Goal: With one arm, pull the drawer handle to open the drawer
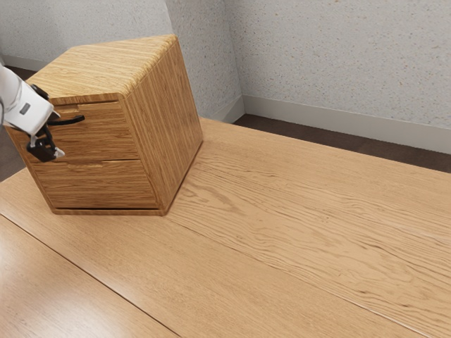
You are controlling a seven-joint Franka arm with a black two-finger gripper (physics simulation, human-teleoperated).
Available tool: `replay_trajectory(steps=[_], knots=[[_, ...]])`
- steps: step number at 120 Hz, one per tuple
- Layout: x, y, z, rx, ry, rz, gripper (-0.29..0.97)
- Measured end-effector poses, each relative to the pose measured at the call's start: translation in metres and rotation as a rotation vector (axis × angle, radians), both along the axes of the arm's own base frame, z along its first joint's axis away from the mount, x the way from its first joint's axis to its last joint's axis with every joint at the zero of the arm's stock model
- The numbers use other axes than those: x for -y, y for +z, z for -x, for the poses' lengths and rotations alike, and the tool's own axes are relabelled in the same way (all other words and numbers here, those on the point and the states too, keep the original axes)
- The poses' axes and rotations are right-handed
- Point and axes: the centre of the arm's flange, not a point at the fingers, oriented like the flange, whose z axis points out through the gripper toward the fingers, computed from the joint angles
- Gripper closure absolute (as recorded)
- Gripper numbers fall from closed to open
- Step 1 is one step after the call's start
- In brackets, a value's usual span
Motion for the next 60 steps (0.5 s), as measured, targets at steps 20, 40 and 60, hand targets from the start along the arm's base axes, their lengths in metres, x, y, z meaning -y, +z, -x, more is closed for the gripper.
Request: replay_trajectory(steps=[20, 40, 60], knots=[[0.000, -0.005, -0.011, -0.009, -0.011, 0.002, 0.00], [-0.001, -0.007, -0.015, -0.003, -0.014, 0.011, -0.01], [0.004, -0.014, -0.009, 0.010, -0.017, 0.042, 0.00]])
